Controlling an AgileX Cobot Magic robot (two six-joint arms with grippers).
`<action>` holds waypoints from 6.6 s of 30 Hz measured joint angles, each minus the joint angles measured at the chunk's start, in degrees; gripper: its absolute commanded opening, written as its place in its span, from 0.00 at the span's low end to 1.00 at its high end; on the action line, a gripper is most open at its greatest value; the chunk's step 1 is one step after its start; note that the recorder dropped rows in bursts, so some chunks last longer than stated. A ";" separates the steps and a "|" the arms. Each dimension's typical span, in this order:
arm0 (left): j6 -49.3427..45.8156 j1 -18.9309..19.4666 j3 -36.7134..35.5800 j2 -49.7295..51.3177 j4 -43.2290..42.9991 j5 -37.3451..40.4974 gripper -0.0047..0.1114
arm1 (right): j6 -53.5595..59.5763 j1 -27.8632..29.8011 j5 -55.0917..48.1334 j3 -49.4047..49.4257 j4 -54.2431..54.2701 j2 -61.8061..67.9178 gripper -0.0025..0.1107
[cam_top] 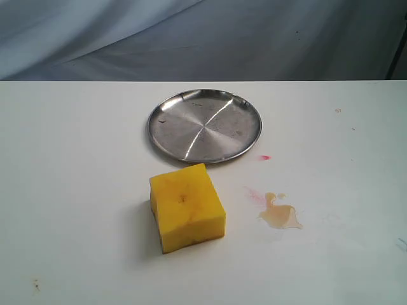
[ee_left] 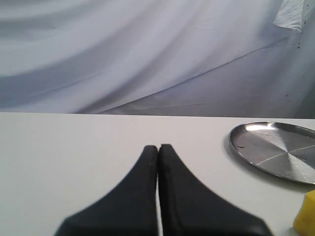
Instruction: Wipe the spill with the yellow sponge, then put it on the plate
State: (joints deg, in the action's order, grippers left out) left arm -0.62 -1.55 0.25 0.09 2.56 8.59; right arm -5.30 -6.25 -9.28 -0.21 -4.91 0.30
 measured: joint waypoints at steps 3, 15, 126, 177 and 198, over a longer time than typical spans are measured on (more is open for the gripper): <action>0.00 0.00 0.00 0.00 0.00 0.00 0.05 | 0.00 0.00 0.00 0.00 0.00 0.00 0.02; 0.00 0.00 0.00 0.00 0.00 0.00 0.05 | 0.00 0.00 0.00 0.00 0.00 0.00 0.02; 0.00 0.00 0.00 0.00 0.00 0.00 0.05 | 1.42 -19.44 -32.36 -53.54 3.20 62.89 0.02; 0.00 0.00 0.00 0.00 0.00 0.00 0.05 | 9.43 -29.09 -16.54 -64.41 21.19 109.78 0.64; 0.00 0.00 0.00 0.00 0.00 0.00 0.05 | 11.73 -29.11 -16.45 -64.54 25.04 107.36 0.02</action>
State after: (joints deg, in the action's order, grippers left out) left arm -0.62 -1.55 0.25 0.09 2.56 8.59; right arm 6.43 -35.36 -25.73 -64.75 20.13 107.66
